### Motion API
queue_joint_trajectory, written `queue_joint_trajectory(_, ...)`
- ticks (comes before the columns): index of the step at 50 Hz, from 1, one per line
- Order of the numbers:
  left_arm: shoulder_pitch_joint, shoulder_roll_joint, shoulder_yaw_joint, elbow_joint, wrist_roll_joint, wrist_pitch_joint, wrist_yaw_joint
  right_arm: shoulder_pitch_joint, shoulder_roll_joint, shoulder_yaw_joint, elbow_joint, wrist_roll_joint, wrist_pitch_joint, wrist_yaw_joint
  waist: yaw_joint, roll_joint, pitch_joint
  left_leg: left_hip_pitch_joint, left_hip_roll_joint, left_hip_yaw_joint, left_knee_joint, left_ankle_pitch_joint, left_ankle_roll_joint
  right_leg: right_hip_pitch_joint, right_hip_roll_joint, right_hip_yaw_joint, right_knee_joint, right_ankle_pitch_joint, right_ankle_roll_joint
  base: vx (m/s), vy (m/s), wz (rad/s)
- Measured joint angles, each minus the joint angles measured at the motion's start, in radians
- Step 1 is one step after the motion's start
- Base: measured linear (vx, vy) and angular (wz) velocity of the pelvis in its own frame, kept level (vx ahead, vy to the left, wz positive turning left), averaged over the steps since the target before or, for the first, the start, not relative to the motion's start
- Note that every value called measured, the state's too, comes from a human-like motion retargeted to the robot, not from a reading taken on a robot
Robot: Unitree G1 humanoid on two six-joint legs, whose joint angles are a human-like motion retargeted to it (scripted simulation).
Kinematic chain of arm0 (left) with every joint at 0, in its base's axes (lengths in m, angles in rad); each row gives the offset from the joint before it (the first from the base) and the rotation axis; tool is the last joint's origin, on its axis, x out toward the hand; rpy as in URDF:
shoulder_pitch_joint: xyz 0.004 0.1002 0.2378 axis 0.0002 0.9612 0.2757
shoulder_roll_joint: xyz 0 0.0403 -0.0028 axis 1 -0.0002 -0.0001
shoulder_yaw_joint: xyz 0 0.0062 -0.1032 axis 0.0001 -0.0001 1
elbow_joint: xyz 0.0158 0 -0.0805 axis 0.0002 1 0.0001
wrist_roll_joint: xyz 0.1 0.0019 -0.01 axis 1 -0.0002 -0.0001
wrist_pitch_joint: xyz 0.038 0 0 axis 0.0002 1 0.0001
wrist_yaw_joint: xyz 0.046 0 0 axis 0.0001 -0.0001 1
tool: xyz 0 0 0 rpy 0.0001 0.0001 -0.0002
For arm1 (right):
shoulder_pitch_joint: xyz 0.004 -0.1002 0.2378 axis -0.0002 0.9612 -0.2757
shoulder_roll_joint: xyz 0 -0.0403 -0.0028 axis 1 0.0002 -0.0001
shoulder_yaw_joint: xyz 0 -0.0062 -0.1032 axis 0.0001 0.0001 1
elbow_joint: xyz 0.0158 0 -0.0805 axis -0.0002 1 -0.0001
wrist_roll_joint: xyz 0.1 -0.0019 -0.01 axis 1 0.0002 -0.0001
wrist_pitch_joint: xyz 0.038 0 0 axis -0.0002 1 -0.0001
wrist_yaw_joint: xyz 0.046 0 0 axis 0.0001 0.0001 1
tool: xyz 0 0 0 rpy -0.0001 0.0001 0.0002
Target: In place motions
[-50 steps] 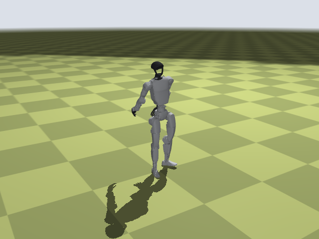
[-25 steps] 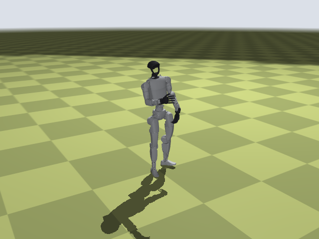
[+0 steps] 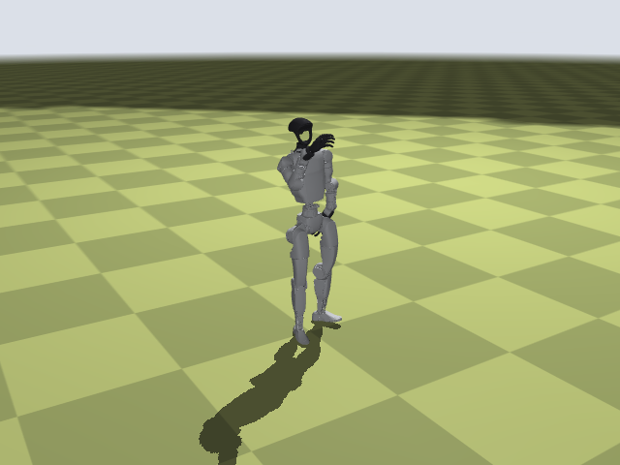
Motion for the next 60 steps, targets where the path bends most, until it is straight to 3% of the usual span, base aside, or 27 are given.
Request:
queue_joint_trajectory(2, -0.007, 0.002, 0.002, -0.002, -0.007, -0.01, 0.001, 0.039, -0.007, -0.004, -0.018, 0.056, -0.061, -0.024, -0.001, -0.004, 0.002, 0.0, 0.0, -0.006, 0.002, 0.001, 0.0, 0.008, 0.0, -0.01, -0.002, -0.002, 0.0, 0.02, -0.02, 0.22)
queue_joint_trajectory(3, -0.011, 0.003, 0.003, -0.006, -0.012, -0.015, 0.001, 0.071, -0.019, -0.007, -0.039, 0.083, -0.134, -0.112, -0.002, -0.005, 0.003, -0.001, 0.0, -0.009, 0.002, 0.002, 0.0, 0.011, 0.001, -0.015, -0.003, -0.003, -0.001, 0.02, 0.0, 0.22)
queue_joint_trajectory(6, -0.021, -0.004, 0.009, -0.023, -0.034, -0.029, 0.005, 0.185, -0.046, -0.037, -0.116, 0.006, -0.382, -0.423, -0.012, -0.002, 0.009, -0.001, 0.001, -0.016, 0.002, 0.003, 0.001, 0.019, 0.004, -0.025, -0.005, -0.006, -0.001, 0.01, 0.0, 0.07)
queue_joint_trajectory(12, -0.036, -0.021, 0.013, -0.062, -0.062, -0.054, 0.02, 0.496, -0.069, -0.102, -0.253, -0.198, -0.767, -1.088, -0.027, 0.01, 0.018, -0.003, 0.009, -0.016, 0.003, 0.004, 0.001, 0.02, 0.014, -0.025, -0.008, -0.006, -0.001, 0.0, 0.0, 0.0)
queue_joint_trajectory(15, -0.039, -0.026, 0.001, -0.07, -0.061, -0.063, 0.03, 0.65, -0.044, -0.05, -0.228, -0.263, -0.905, -1.167, -0.022, 0.017, 0.016, -0.005, 0.012, -0.01, 0.002, 0.004, -0.001, 0.014, 0.017, -0.017, -0.008, -0.005, -0.001, 0.0, 0.0, 0.0)
queue_joint_trajectory(18, -0.044, -0.024, -0.007, -0.062, -0.053, -0.059, 0.033, 0.768, -0.012, 0.003, -0.113, -0.346, -0.886, -1.155, -0.023, 0.018, 0.009, -0.01, 0.013, -0.006, 0.003, 0.004, -0.003, 0.008, 0.017, -0.012, -0.009, -0.004, -0.001, 0.0, 0.0, 0.0)
queue_joint_trajectory(20, -0.047, -0.026, -0.016, -0.053, -0.053, -0.056, 0.032, 0.811, 0.032, 0.053, -0.013, -0.371, -0.809, -1.117, -0.02, 0.02, 0.008, -0.008, 0.014, -0.003, 0.003, 0.004, -0.003, 0.007, 0.018, -0.008, -0.01, -0.002, -0.001, 0.0, 0.0, 0.0)
queue_joint_trajectory(25, -0.056, -0.027, -0.021, -0.057, -0.035, -0.051, 0.0, 0.82, 0.135, 0.109, 0.054, -0.159, -0.178, -0.369, -0.023, 0.026, 0.02, -0.012, 0.018, 0.001, 0.006, 0.007, -0.003, 0.004, 0.019, -0.002, -0.009, 0.001, 0.0, 0.0, 0.0, 0.0)
queue_joint_trajectory(27, -0.053, -0.029, -0.028, -0.063, -0.024, -0.056, -0.008, 0.793, 0.144, 0.114, 0.014, -0.091, -0.206, -0.262, -0.025, 0.028, 0.013, -0.023, 0.018, -0.002, 0.009, 0.009, -0.003, -0.001, 0.016, -0.008, -0.011, 0.002, 0.001, 0.0, 0.0, 0.0)
queue_joint_trajectory(28, -0.052, -0.028, -0.034, -0.063, -0.019, -0.059, -0.011, 0.773, 0.141, 0.113, -0.011, -0.058, -0.249, -0.282, -0.024, 0.029, 0.008, -0.03, 0.018, -0.004, 0.011, 0.01, -0.004, -0.004, 0.015, -0.011, -0.012, 0.002, 0.002, 0.0, 0.0, 0.0)
queue_joint_trajectory(31, -0.054, -0.025, -0.049, -0.056, -0.005, -0.058, -0.013, 0.69, 0.103, 0.103, -0.097, -0.034, -0.414, -0.502, -0.013, 0.028, -0.007, -0.046, 0.014, -0.011, 0.012, 0.014, -0.004, -0.012, 0.008, -0.021, -0.013, 0.003, 0.003, -0.02, 0.04, 0.2)
queue_joint_trajectory(33, -0.059, -0.025, -0.054, -0.051, -0.001, -0.055, -0.013, 0.616, 0.074, 0.089, -0.147, -0.091, -0.501, -0.665, -0.006, 0.026, -0.013, -0.056, 0.011, -0.019, 0.014, 0.016, -0.004, -0.014, 0.004, -0.029, -0.013, 0.003, 0.004, -0.02, 0.04, 0.25)
queue_joint_trajectory(35, -0.062, -0.028, -0.054, -0.048, -0.002, -0.055, -0.014, 0.53, 0.054, 0.08, -0.186, -0.216, -0.561, -0.729, 0.0, 0.025, -0.016, -0.061, 0.008, -0.025, 0.014, 0.018, -0.003, -0.015, 0.001, -0.038, -0.013, 0.003, 0.003, -0.02, 0.04, 0.24)
queue_joint_trajectory(37, -0.063, -0.032, -0.048, -0.047, -0.007, -0.058, -0.013, 0.435, 0.047, 0.091, -0.192, -0.343, -0.488, -0.528, 0.005, 0.025, -0.015, -0.062, 0.005, -0.03, 0.013, 0.019, -0.002, -0.013, 0.0, -0.044, -0.014, 0.004, 0.002, -0.01, 0.02, 0.09)
queue_joint_trajectory(40, -0.065, -0.032, -0.036, -0.038, -0.013, -0.062, -0.01, 0.312, 0.054, 0.131, -0.135, -0.473, -0.232, -0.003, 0.008, 0.021, -0.011, -0.058, 0.002, -0.034, 0.011, 0.021, -0.001, -0.006, -0.001, -0.049, -0.015, 0.005, 0.001, 0.0, 0.0, 0.0)
queue_joint_trajectory(41, -0.066, -0.031, -0.033, -0.033, -0.013, -0.061, -0.009, 0.289, 0.058, 0.139, -0.103, -0.531, -0.195, 0.131, 0.009, 0.018, -0.01, -0.057, 0.002, -0.036, 0.011, 0.021, -0.002, -0.003, -0.002, -0.05, -0.016, 0.005, 0.001, 0.0, 0.0, 0.0)
queue_joint_trajectory(43, -0.064, -0.029, -0.027, -0.022, -0.013, -0.061, -0.007, 0.266, 0.06, 0.148, -0.048, -0.612, -0.149, 0.253, 0.011, 0.013, -0.009, -0.054, 0.0, -0.039, 0.011, 0.022, -0.002, 0.004, -0.002, -0.054, -0.017, 0.004, 0.0, 0.0, 0.0, 0.09)
queue_joint_trajectory(45, -0.063, -0.027, -0.021, -0.011, -0.016, -0.06, -0.01, 0.269, 0.049, 0.141, -0.034, -0.656, -0.154, 0.229, 0.011, 0.011, -0.009, -0.053, -0.001, -0.044, 0.011, 0.022, -0.001, 0.011, -0.002, -0.061, -0.018, 0.002, 0.0, 0.02, 0.0, 0.22)
queue_joint_trajectory(48, -0.06, -0.029, 0.002, -0.002, -0.019, -0.056, -0.023, 0.334, 0.036, 0.089, -0.099, -0.662, -0.183, 0.032, -0.001, 0.012, -0.008, -0.057, -0.002, -0.057, 0.014, 0.023, 0.0, 0.021, -0.001, -0.075, -0.021, -0.003, 0.001, 0.07, -0.01, 0.27)
queue_joint_trajectory(52, -0.036, -0.037, 0.033, 0.0, -0.059, -0.06, -0.02, 0.461, 0.041, -0.007, -0.208, -0.494, -0.272, -0.358, -0.028, 0.023, -0.016, -0.065, -0.002, -0.068, 0.018, 0.022, 0.001, 0.026, 0.004, -0.086, -0.025, -0.008, 0.001, 0.05, -0.01, 0.14)
queue_joint_trajectory(55, -0.015, -0.041, 0.045, 0.0, -0.087, -0.05, -0.016, 0.548, 0.05, -0.08, -0.252, -0.339, -0.442, -0.667, -0.046, 0.035, -0.021, -0.069, 0.002, -0.067, 0.019, 0.02, 0.0, 0.022, 0.007, -0.086, -0.028, -0.008, 0.003, 0.0, 0.0, 0.0)
queue_joint_trajectory(58, -0.005, -0.039, 0.045, 0.0, -0.087, -0.036, -0.023, 0.595, 0.063, -0.156, -0.223, -0.204, -0.544, -1.01, -0.057, 0.043, -0.019, -0.067, 0.005, -0.057, 0.019, 0.018, -0.001, 0.018, 0.008, -0.079, -0.029, -0.005, 0.003, 0.01, -0.01, -0.24)
queue_joint_trajectory(60, -0.005, -0.037, 0.039, 0.0, -0.081, -0.033, -0.026, 0.604, 0.086, -0.204, -0.168, -0.203, -0.557, -1.159, -0.06, 0.047, -0.013, -0.06, 0.007, -0.049, 0.018, 0.017, -0.001, 0.017, 0.009, -0.069, -0.029, -0.002, 0.003, -0.02, 0.0, -0.3)
